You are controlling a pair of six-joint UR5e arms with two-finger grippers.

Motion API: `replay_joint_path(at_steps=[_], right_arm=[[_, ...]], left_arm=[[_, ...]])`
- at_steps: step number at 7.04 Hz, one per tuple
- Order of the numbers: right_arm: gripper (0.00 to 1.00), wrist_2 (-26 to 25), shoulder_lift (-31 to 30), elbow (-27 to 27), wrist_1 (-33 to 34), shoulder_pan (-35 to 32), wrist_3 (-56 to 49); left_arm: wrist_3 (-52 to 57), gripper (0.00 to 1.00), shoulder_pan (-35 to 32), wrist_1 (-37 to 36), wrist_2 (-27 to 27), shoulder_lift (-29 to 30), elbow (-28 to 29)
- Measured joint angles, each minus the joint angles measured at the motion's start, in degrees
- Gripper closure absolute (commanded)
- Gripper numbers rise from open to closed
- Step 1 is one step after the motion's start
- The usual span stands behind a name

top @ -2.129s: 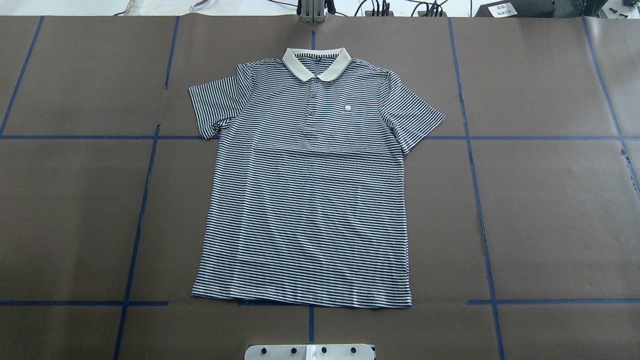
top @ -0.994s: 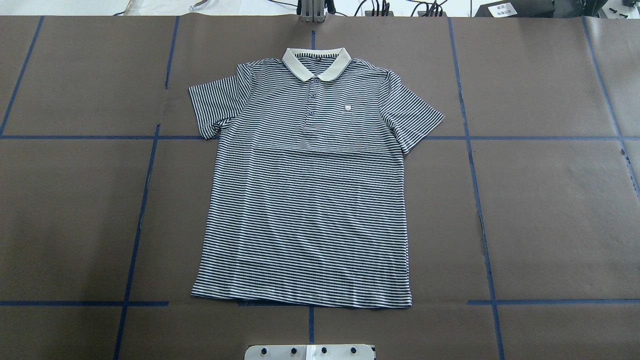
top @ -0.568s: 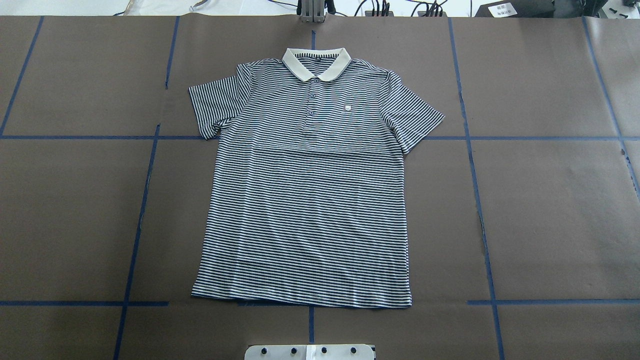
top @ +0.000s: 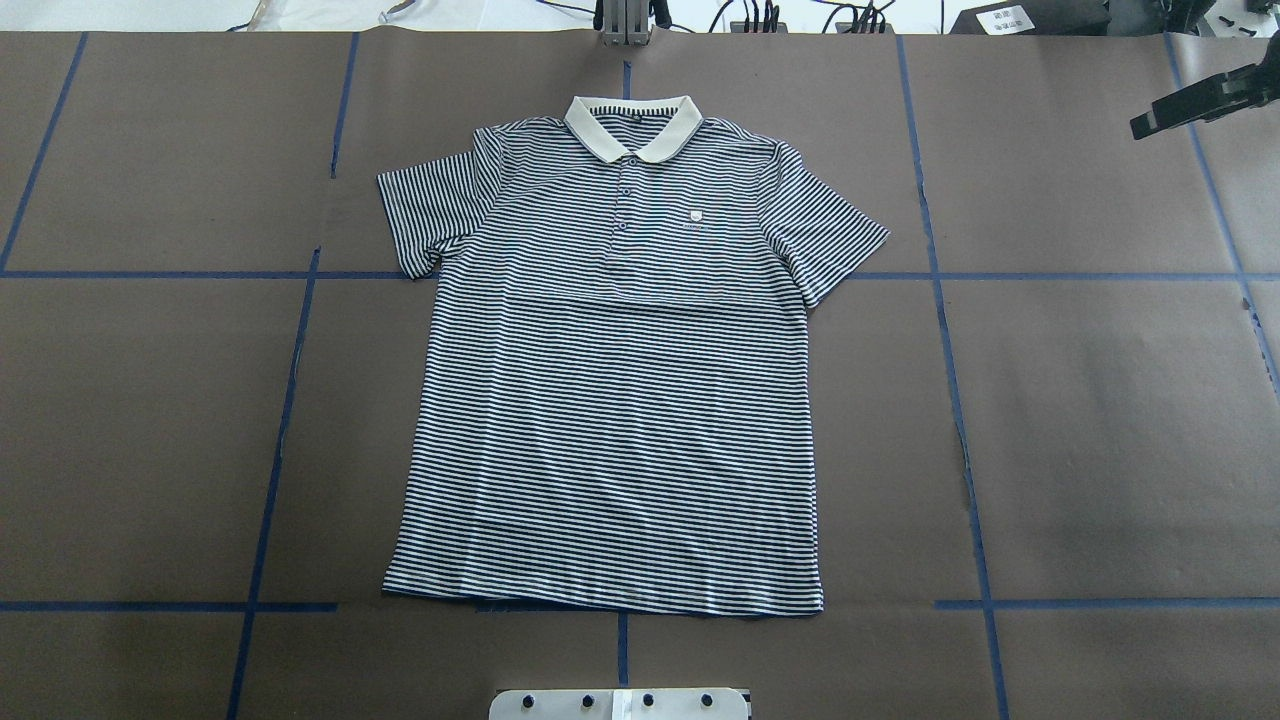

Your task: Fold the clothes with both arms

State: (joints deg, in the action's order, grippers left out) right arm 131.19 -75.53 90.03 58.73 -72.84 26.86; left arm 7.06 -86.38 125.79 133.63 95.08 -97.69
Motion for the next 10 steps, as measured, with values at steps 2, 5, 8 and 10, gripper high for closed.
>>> replay_joint_path(at_steps=[2, 5, 8, 10], right_arm=[[0.23, -14.3, 4.7, -2.0, -7.1, 13.3, 21.7], [0.43, -28.6, 8.5, -7.6, -8.2, 24.7, 36.0], [0.49, -31.6, 9.4, -10.9, -8.2, 26.8, 36.7], [0.50, -31.7, 10.6, -12.7, -8.3, 27.0, 36.7]], left_arm=[[0.1, 0.00, 0.4, 0.1, 0.0, 0.0, 0.0], [0.1, 0.00, 0.8, 0.8, 0.0, 0.1, 0.1], [0.1, 0.00, 0.9, 1.5, 0.0, -0.2, 0.2], [0.2, 0.00, 0.9, 1.6, 0.0, -0.4, 0.1]])
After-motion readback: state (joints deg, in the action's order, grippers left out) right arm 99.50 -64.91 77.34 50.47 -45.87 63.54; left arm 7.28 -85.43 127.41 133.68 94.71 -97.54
